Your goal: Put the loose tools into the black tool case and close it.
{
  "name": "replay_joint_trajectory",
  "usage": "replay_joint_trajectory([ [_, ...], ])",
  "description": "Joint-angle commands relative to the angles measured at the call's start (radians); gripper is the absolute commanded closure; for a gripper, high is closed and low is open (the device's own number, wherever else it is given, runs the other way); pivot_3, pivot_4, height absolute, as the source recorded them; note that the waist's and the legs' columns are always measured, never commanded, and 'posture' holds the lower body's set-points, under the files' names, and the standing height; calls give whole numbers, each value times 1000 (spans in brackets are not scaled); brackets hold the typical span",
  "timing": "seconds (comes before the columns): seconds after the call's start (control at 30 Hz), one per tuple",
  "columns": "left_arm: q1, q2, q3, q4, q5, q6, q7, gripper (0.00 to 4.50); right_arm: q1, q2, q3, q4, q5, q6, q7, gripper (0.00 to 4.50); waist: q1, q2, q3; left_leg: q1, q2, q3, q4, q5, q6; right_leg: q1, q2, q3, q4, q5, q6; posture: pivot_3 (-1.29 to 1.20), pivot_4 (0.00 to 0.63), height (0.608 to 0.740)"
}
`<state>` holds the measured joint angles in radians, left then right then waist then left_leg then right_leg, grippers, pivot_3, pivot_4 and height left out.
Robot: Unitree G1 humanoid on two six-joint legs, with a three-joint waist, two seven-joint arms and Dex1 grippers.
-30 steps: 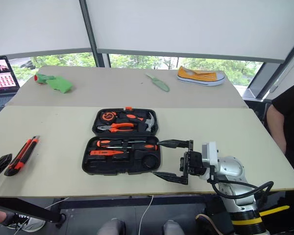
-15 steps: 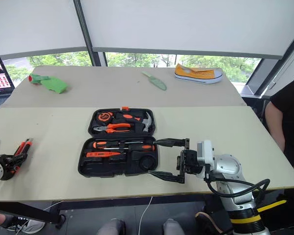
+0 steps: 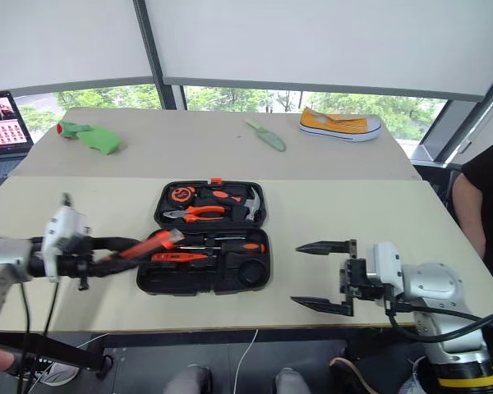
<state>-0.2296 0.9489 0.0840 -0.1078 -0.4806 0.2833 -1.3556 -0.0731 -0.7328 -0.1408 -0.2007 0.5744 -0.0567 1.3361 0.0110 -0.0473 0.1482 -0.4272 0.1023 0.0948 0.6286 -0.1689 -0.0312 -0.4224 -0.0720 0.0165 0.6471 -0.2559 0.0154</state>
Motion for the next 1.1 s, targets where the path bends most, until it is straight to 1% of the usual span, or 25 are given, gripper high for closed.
replay_joint_trajectory([
  [0.03, -68, -40, -133, -12, 140, -73, 28, 2906, 5, -4, -27, -27, 26, -4, -1, 0, -5, 0, 0, 1, 0, 0, 0, 0, 0, 0, 1, 1, 0, 0, 0, 0, 150, 740],
  [0.2, -117, -92, -218, 19, 251, -102, 92, 2906, 22, 18, -18, -74, 31, 21, -44, 0, -5, 1, 0, 1, 1, -4, 2, 0, 0, 1, 5, 4, 1, 0, 1, 0, 150, 740],
  [0.37, -133, -117, -261, 50, 311, -137, 115, 2906, 42, 25, -17, -101, 29, 33, -63, 0, 1, 1, 0, 1, 1, -4, 3, 0, 0, 1, 5, 4, 1, 0, 2, 0, 150, 740],
  [0.5, -135, -148, -276, 35, 311, -124, 119, 2906, 47, 29, -16, -113, 29, 39, -78, 0, 2, 1, 0, 1, 1, -4, 4, 0, 1, 2, 5, 5, 1, 0, 3, 0, 150, 740],
  [0.67, -125, -152, -290, 16, 305, -72, 101, 2906, 47, 33, -13, -118, 26, 44, -89, 0, 4, 1, 0, 1, 0, -5, 5, 0, 1, 3, 5, 5, 1, -2, 6, 0, 150, 740],
  [0.73, -127, -155, -290, 18, 315, -91, 103, 1901, 46, 34, -12, -116, 24, 44, -92, 0, 4, 2, 0, 1, 0, -5, 5, 0, 1, 4, 5, 5, 1, -2, 7, 0, 150, 740],
  [0.8, -131, -166, -285, 32, 312, -128, 97, 1293, 40, 36, -11, -111, 22, 43, -95, 0, 3, 2, 0, 1, 0, -5, 5, 0, 1, 4, 5, 5, 1, -2, 7, 0, 150, 740],
  [0.83, -135, -175, -280, 44, 312, -150, 100, 809, 37, 37, -10, -108, 21, 43, -96, 0, 3, 2, 0, 1, 0, -5, 5, 0, 1, 4, 5, 5, 1, -2, 7, 0, 150, 740],
  [0.87, -144, -191, -268, 63, 302, -179, 103, 480, 33, 38, -7, -104, 19, 43, -97, 0, 3, 2, 0, 1, 0, -4, 5, 0, 1, 4, 5, 5, 1, -2, 7, 0, 150, 740],
  [0.9, -156, -210, -251, 85, 289, -210, 111, 35, 29, 40, -5, -101, 18, 43, -98, 0, 4, 2, 0, 1, 0, -4, 5, 0, 1, 4, 5, 5, 1, -2, 7, 0, 150, 740],
  [0.97, -185, -244, -193, 122, 200, -190, 87, 35, 15, 47, 2, -92, 17, 45, -104, 0, 5, 2, 0, 0, 0, -4, 5, 0, 1, 3, 5, 5, 0, 0, 4, 0, 150, 740],
  [1.1, -216, -266, -109, 178, 72, -151, 29, 35, -7, 59, 8, -67, 13, 45, -112, 0, 1, 2, 0, -3, 0, -7, 8, 0, 1, 2, 7, 5, 1, 1, 3, 0, 150, 740],
])
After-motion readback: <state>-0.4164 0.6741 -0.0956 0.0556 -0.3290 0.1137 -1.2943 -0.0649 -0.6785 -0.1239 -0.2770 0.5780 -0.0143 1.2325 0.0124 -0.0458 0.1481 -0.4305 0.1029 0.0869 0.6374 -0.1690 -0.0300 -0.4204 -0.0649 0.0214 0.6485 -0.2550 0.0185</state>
